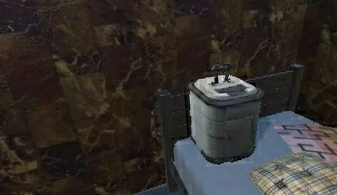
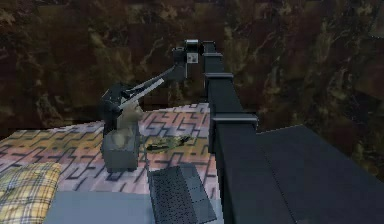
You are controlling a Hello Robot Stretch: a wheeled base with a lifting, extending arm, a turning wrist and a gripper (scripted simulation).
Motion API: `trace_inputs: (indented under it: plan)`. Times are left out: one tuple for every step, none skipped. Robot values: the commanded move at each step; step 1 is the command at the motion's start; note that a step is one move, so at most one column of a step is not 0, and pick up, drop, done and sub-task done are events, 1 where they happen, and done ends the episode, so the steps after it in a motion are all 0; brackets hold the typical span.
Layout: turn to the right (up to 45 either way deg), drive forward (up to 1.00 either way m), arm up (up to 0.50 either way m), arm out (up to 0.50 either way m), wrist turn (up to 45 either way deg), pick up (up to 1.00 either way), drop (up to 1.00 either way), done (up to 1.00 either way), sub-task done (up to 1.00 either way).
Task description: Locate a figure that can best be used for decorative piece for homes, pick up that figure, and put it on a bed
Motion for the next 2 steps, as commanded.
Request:
trace_inputs:
  plan:
    - [0.0,0.00,-0.24,0.00,0.0,0.00,0.00,0.00,0.00]
    - [0.0,0.00,-0.50,0.00,0.0,0.00,0.00,0.00,0.00]
